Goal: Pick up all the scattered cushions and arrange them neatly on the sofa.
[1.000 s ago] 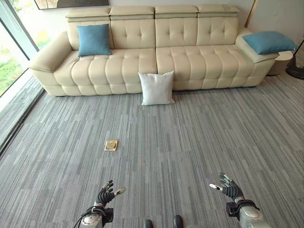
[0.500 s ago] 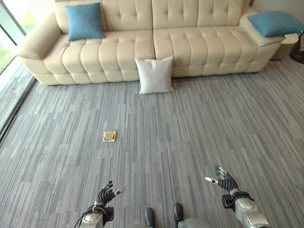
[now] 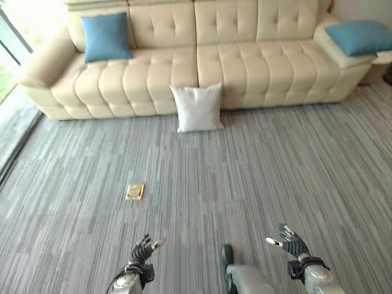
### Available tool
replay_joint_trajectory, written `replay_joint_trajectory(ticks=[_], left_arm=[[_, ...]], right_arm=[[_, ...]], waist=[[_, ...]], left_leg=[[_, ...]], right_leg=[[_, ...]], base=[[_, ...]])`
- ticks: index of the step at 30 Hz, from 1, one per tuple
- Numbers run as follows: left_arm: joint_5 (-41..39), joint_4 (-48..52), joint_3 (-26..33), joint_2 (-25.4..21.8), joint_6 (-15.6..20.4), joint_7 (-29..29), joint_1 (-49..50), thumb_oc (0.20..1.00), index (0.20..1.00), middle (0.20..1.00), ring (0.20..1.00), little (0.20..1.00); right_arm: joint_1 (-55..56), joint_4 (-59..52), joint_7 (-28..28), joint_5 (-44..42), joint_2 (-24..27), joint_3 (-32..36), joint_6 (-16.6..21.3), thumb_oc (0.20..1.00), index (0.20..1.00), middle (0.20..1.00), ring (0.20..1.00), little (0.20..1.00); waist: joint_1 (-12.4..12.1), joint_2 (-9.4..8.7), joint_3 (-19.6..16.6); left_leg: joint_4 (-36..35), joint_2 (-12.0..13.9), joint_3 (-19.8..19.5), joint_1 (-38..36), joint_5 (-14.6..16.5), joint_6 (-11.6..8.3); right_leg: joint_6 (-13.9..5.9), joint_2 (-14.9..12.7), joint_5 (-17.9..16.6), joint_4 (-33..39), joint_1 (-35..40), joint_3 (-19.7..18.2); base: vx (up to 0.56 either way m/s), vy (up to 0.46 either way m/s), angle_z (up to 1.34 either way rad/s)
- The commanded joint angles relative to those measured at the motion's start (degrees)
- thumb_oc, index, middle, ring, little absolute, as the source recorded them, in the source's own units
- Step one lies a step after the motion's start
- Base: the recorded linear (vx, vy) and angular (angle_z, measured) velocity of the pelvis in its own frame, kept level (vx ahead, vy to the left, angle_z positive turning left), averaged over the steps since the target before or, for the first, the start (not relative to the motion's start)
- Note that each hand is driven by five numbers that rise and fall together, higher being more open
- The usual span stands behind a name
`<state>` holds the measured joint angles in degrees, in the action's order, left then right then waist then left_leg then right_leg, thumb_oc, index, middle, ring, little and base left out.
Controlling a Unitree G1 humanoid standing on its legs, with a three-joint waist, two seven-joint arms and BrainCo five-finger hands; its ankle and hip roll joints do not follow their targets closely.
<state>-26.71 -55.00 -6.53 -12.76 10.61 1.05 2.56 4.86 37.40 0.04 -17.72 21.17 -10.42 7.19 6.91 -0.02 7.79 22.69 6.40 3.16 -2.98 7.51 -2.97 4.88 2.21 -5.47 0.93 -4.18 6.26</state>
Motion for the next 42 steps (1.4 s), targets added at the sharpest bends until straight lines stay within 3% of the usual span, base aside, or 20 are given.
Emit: replay_joint_trajectory(ticks=[1, 4, 7, 8, 9, 11, 12, 15, 17, 23, 24, 25, 26, 28, 31, 33, 37, 38, 41, 42], left_arm=[[-3.1, 3.0, 0.4, -2.2, 1.4, -0.8, -4.6, 1.000, 1.000, 1.000, 1.000, 1.000], [-3.0, 3.7, 0.3, -2.2, 1.0, -0.9, -4.3, 1.000, 1.000, 1.000, 1.000, 1.000], [-2.6, 4.5, -0.3, -2.0, 0.8, -1.1, -3.2, 1.000, 1.000, 1.000, 1.000, 1.000], [-2.2, 4.3, -0.7, -1.7, 0.5, -1.1, -2.8, 1.000, 1.000, 1.000, 1.000, 1.000], [-2.1, 4.3, -0.9, -1.7, 0.4, -1.1, -2.7, 1.000, 1.000, 1.000, 1.000, 1.000], [-1.5, 3.7, -1.1, -1.7, 0.5, -0.8, -3.0, 1.000, 1.000, 1.000, 1.000, 1.000], [-1.0, 2.0, -1.1, -1.6, 0.6, -0.6, -3.6, 1.000, 1.000, 1.000, 1.000, 1.000], [-1.0, 2.4, -0.7, -1.4, 0.7, -1.1, -2.3, 1.000, 1.000, 1.000, 1.000, 1.000], [-0.4, 2.1, -0.5, -1.9, 0.7, -0.8, -2.5, 1.000, 1.000, 1.000, 1.000, 1.000], [0.9, 2.3, -0.2, -3.0, 0.5, -1.0, -2.2, 1.000, 1.000, 1.000, 1.000, 1.000], [0.7, 2.5, -0.2, -3.2, 0.4, -0.7, -2.3, 1.000, 1.000, 1.000, 1.000, 1.000], [0.7, 2.5, -0.2, -3.2, 0.4, -0.7, -2.3, 1.000, 1.000, 1.000, 1.000, 1.000], [0.9, 2.5, -0.3, -3.3, 0.5, -0.4, -2.7, 1.000, 1.000, 1.000, 1.000, 1.000], [0.5, 3.4, -0.6, -3.2, 0.7, -0.3, -3.1, 1.000, 1.000, 1.000, 1.000, 1.000], [0.2, 4.5, -1.3, -3.1, 1.0, -0.4, -3.2, 1.000, 1.000, 1.000, 1.000, 1.000], [-0.1, 5.4, -1.2, -3.2, 1.1, -0.3, -3.6, 1.000, 1.000, 1.000, 1.000, 1.000], [0.1, 5.2, -1.7, -3.0, 1.5, -0.5, -5.9, 1.000, 1.000, 1.000, 1.000, 1.000], [0.7, 4.9, -1.9, -2.7, 1.6, -0.6, -5.5, 1.000, 1.000, 1.000, 1.000, 1.000], [0.3, 5.1, -2.1, -2.1, 1.6, -0.4, -5.3, 1.000, 1.000, 1.000, 1.000, 1.000], [-0.3, 5.3, -2.3, -2.0, 1.8, -0.6, -5.3, 1.000, 1.000, 1.000, 1.000, 1.000]], right_arm=[[-2.5, -3.4, 0.2, -2.8, 1.8, 0.9, 2.2, 1.000, 1.000, 1.000, 1.000, 1.000], [-1.7, -3.8, 0.3, -3.1, 2.0, 1.0, 1.7, 1.000, 1.000, 1.000, 1.000, 1.000], [-1.2, -3.8, 0.5, -3.0, 2.3, 1.4, 1.5, 1.000, 1.000, 1.000, 1.000, 1.000], [-0.9, -3.3, 0.5, -3.0, 2.3, 1.4, 1.5, 1.000, 1.000, 1.000, 1.000, 1.000], [-0.9, -3.1, 0.4, -3.0, 2.3, 1.2, 1.5, 1.000, 1.000, 1.000, 1.000, 1.000], [-1.1, -2.5, -0.2, -3.1, 2.0, 1.0, 1.4, 1.000, 1.000, 1.000, 1.000, 1.000], [-1.6, -1.3, -0.5, -2.8, 1.5, 0.5, 1.1, 1.000, 1.000, 1.000, 1.000, 1.000], [-1.3, -2.7, 0.3, -1.2, 1.3, -0.3, 1.0, 1.000, 1.000, 1.000, 1.000, 1.000], [-1.8, -2.0, 0.3, -1.1, 0.8, -0.6, 0.8, 1.000, 1.000, 1.000, 1.000, 1.000], [-2.4, -1.9, 1.1, -0.5, -0.2, -1.2, 0.7, 1.000, 1.000, 1.000, 1.000, 1.000], [-3.0, -1.7, 1.2, -0.2, -0.5, -1.2, 0.6, 1.000, 1.000, 1.000, 1.000, 1.000], [-3.0, -1.7, 1.2, -0.2, -0.5, -1.2, 0.6, 1.000, 1.000, 1.000, 1.000, 1.000], [-3.0, -1.7, 1.1, 0.1, -0.8, -1.2, 0.7, 1.000, 1.000, 1.000, 1.000, 1.000], [-2.8, -1.3, 1.1, 0.0, -1.3, -1.3, 0.6, 1.000, 1.000, 1.000, 1.000, 1.000], [-3.0, -1.0, 1.1, -0.4, -1.2, -1.4, 0.4, 1.000, 1.000, 1.000, 1.000, 1.000], [-3.5, -1.0, 0.9, -0.9, -0.9, -1.7, 0.6, 1.000, 1.000, 1.000, 1.000, 1.000], [-4.3, -0.9, 0.5, -0.2, -0.7, -1.7, 0.4, 1.000, 1.000, 1.000, 1.000, 1.000], [-3.5, -1.0, 0.6, -1.2, -0.7, -1.4, 0.9, 1.000, 1.000, 1.000, 1.000, 1.000], [-3.1, -0.8, 0.6, -1.9, -0.7, -1.1, 1.1, 1.000, 1.000, 1.000, 1.000, 1.000], [-2.3, -1.2, 0.6, -3.1, -0.7, -0.5, 1.4, 1.000, 1.000, 1.000, 1.000, 1.000]], waist=[[1.0, -0.90, 3.2], [-0.7, -2.76, 4.0], [-2.0, -3.56, 4.5], [-2.5, -2.83, 4.4], [-2.8, -2.32, 4.4], [-3.5, -2.30, 4.6], [-4.2, -2.20, 4.3], [-4.8, -1.39, 2.5], [-4.8, -2.06, 1.8], [-5.4, -3.47, 0.4], [-5.2, -3.36, 1.1], [-5.3, -3.39, 1.1], [-4.5, -2.83, 1.8], [-3.5, -1.02, 2.6], [-1.8, 0.10, 3.5], [-0.7, -0.38, 4.0], [1.1, -0.65, 4.1], [1.2, -0.83, 2.7], [1.4, -0.50, 2.3], [1.7, -0.28, 2.1]], left_leg=[[1.8, -0.5, -1.5, -3.2, -9.6, -1.67], [3.2, -0.6, 0.2, 2.2, -7.1, -0.01], [-4.2, -1.8, 1.2, 6.4, -2.2, 1.07], [-13.6, -1.6, 1.2, 9.2, -4.8, 0.44], [-17.6, -1.6, 1.4, 10.2, -7.3, 0.06], [-24.2, -2.8, 3.2, 12.2, -9.0, -0.13], [-26.1, -3.6, 4.6, 13.8, -10.1, -0.17], [-26.2, -4.3, 2.8, 12.4, -12.2, 0.69], [-24.7, -4.8, 3.2, 11.5, -11.3, 1.45], [-23.9, -7.1, 4.5, 7.2, -6.6, 4.26], [-24.0, -7.8, 4.5, 5.1, -5.3, 5.52], [-24.0, -7.8, 4.6, 5.1, -5.3, 5.53], [-24.5, -7.9, 4.6, 3.3, -4.4, 6.28], [-25.9, -7.0, 3.6, 0.4, -3.5, 6.37], [-26.9, -6.8, 2.2, -2.6, -2.6, 5.84], [-27.5, -7.5, 1.0, -4.9, -1.7, 5.32], [-27.6, -7.6, -0.8, -8.8, 1.2, 3.99], [-27.1, -7.1, -1.0, -10.5, 2.7, 3.35], [-26.1, -5.8, -1.3, -11.0, 2.4, 2.27], [-21.5, -4.2, -1.0, -9.9, 0.3, 0.43]], right_leg=[[-3.76, -2.5, 8.5, -2.8, 1.8, -3.9], [-3.52, -3.9, 9.9, -1.6, 5.5, -4.8], [-4.60, -5.0, 10.9, -0.3, 8.4, -5.5], [-5.24, -4.8, 12.1, 0.7, 10.7, -5.4], [-5.37, -4.4, 12.5, 1.1, 11.9, -5.4], [-5.86, -4.4, 13.3, 2.6, 14.7, -5.5], [-6.40, -4.2, 13.4, 3.4, 16.2, -6.7], [-7.55, -4.9, 14.3, 3.3, 18.4, -8.5], [-8.17, -6.2, 14.2, 1.6, 17.9, -9.9], [-11.02, -8.3, 9.3, -10.6, 14.3, -12.7], [-12.67, -8.5, 3.3, -19.1, 10.3, -13.0], [-12.68, -8.5, 3.4, -19.3, 10.1, -13.1], [-13.72, -8.6, -0.9, -25.1, 7.2, -12.6], [-11.91, -7.4, 1.6, -27.8, 1.3, -11.0], [-10.08, -5.3, 8.4, -19.6, -2.3, -7.3], [-10.40, -4.0, 7.5, -9.6, -4.1, -6.6], [-11.09, -3.2, 4.1, 1.2, -5.4, -4.4], [-9.68, -3.3, 3.6, 1.2, -3.4, -4.4], [-8.91, -3.2, 3.6, 0.3, -2.2, -4.1], [-7.85, -2.9, 4.6, -0.3, -0.6, -3.8]], base=[[0.28, -0.163, -0.21], [0.28, -0.097, -0.19], [0.32, 0.027, -0.17], [0.42, 0.104, -0.31], [0.47, 0.100, -0.27], [0.39, 0.095, -0.06], [0.44, 0.173, -0.20], [0.40, 0.190, -0.51], [0.34, 0.187, -0.64], [0.28, 0.145, -0.35], [0.11, 0.070, 0.05], [0.23, 0.137, 0.29], [0.20, 0.115, 0.44], [0.30, 0.119, 0.38], [0.30, 0.008, 0.43], [0.29, -0.073, 0.25], [0.35, -0.131, 0.53], [0.49, -0.240, 0.75], [0.28, -0.163, 0.52], [0.16, -0.112, 0.50]])
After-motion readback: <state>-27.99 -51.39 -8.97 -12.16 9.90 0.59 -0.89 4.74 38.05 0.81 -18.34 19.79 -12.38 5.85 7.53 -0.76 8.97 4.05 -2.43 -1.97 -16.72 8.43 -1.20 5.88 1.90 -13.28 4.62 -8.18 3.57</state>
